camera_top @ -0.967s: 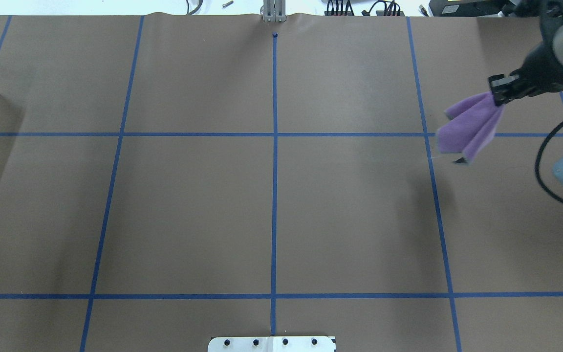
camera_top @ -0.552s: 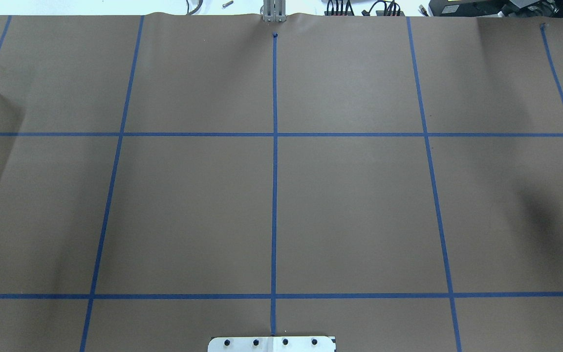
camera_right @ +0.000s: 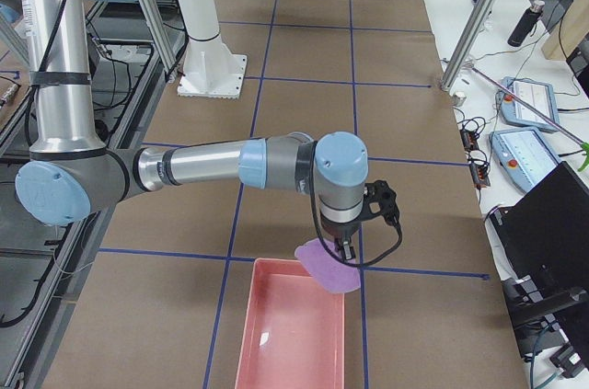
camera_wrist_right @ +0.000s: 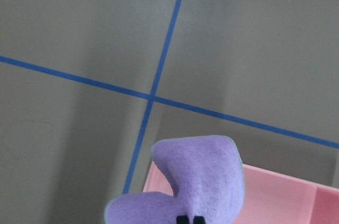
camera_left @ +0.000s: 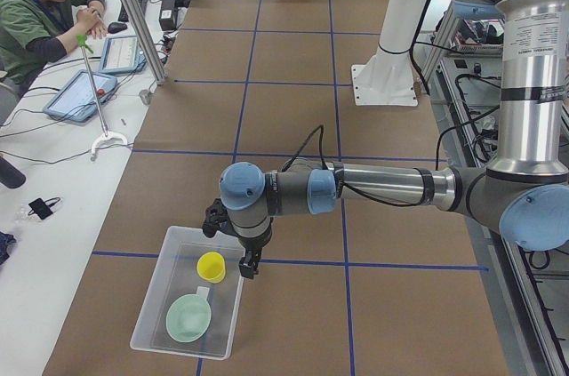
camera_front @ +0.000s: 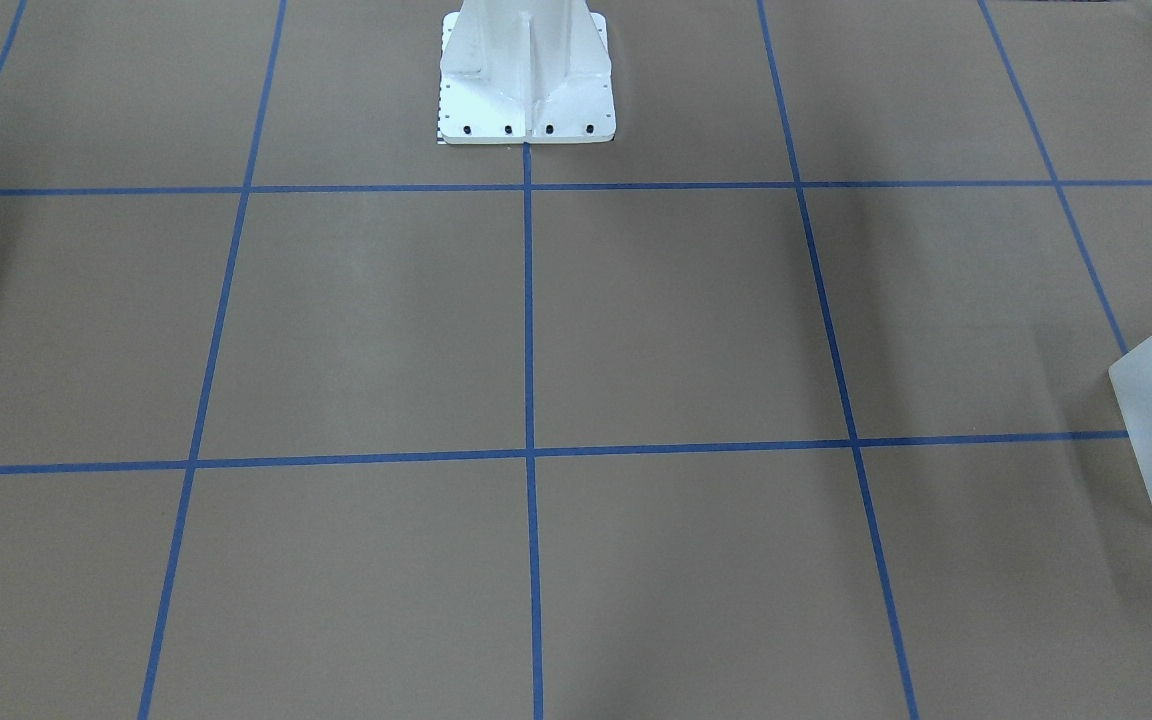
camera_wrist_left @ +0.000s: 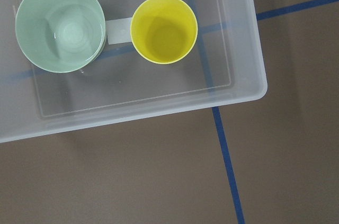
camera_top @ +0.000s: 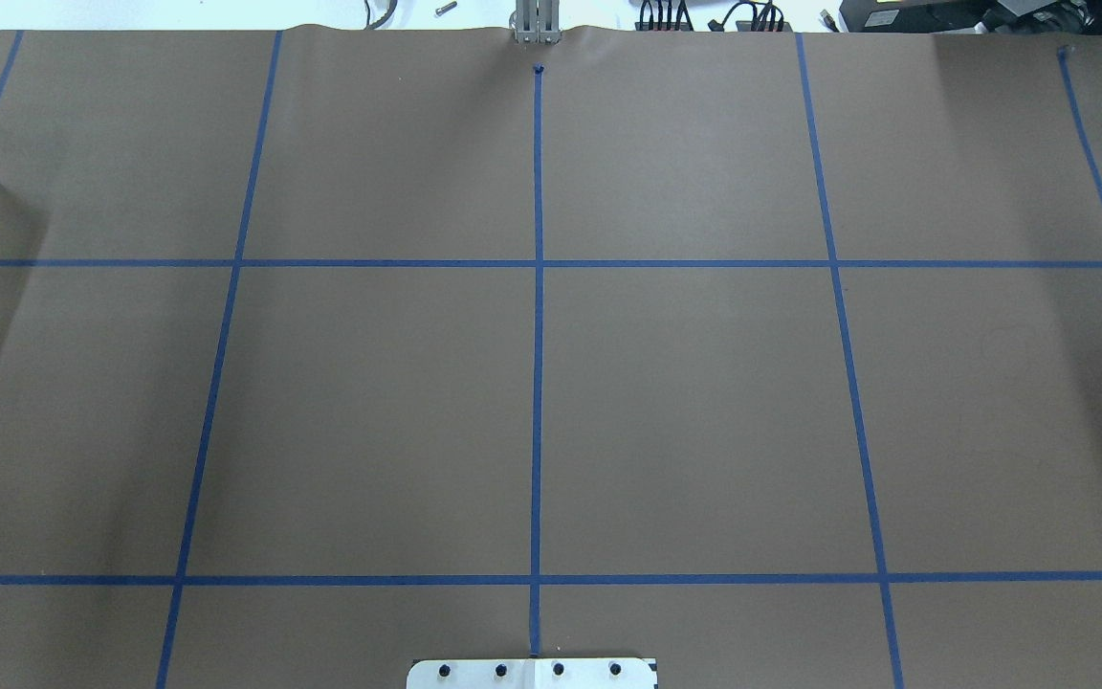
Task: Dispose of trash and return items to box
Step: 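Lower the cloth into the pink bin and open the right gripper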
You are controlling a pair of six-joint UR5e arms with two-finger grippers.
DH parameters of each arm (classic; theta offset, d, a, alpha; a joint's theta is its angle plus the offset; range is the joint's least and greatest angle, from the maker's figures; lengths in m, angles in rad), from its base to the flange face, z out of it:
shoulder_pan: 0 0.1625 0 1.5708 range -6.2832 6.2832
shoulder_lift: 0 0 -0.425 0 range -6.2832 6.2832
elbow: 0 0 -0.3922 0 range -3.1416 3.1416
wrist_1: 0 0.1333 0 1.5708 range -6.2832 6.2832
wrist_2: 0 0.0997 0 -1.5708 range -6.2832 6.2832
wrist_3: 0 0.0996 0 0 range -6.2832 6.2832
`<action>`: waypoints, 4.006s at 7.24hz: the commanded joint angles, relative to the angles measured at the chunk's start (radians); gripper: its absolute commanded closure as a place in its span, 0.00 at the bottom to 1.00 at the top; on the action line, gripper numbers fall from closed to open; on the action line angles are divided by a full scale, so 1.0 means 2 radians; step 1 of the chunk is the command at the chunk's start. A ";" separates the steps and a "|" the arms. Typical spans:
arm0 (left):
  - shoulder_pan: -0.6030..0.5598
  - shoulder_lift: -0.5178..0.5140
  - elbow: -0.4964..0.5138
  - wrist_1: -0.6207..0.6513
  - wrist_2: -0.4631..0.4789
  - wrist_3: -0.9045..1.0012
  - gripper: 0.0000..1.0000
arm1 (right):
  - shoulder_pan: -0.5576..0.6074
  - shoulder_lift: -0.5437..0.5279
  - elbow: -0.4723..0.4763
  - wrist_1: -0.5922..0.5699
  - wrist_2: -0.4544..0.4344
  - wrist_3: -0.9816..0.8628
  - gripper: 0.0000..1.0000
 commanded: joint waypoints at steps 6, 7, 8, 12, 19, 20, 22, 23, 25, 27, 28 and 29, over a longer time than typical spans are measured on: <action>-0.001 0.000 0.000 -0.001 0.000 0.000 0.01 | -0.061 -0.056 -0.097 0.238 -0.002 0.165 0.68; 0.000 0.000 0.000 -0.001 0.000 0.000 0.01 | -0.061 -0.053 -0.088 0.237 0.025 0.165 0.58; 0.000 0.000 0.000 -0.001 0.000 0.001 0.01 | -0.061 -0.054 -0.071 0.236 0.046 0.164 0.01; 0.000 0.004 0.001 -0.001 0.000 0.000 0.01 | -0.063 -0.043 0.041 0.077 0.048 0.165 0.00; 0.000 0.006 0.001 -0.001 -0.001 0.000 0.01 | -0.067 -0.072 0.029 0.078 -0.047 0.157 0.00; 0.000 0.007 0.001 -0.001 0.000 0.001 0.01 | -0.067 -0.072 0.040 0.079 -0.046 0.157 0.00; 0.000 0.007 0.001 -0.001 -0.001 0.000 0.01 | -0.067 -0.074 0.045 0.079 -0.049 0.157 0.00; 0.000 0.006 0.001 -0.001 0.000 0.000 0.01 | -0.067 -0.075 0.046 0.079 -0.047 0.157 0.00; 0.000 0.007 0.003 -0.001 0.000 0.000 0.01 | -0.067 -0.076 0.048 0.079 -0.047 0.157 0.00; 0.000 0.007 0.003 -0.001 0.000 0.000 0.01 | -0.067 -0.076 0.048 0.079 -0.047 0.157 0.00; 0.001 0.006 0.003 -0.001 0.000 0.000 0.01 | -0.067 -0.076 0.048 0.079 -0.046 0.157 0.00; 0.000 0.007 0.004 -0.001 0.000 0.000 0.01 | -0.067 -0.076 0.048 0.079 -0.046 0.158 0.00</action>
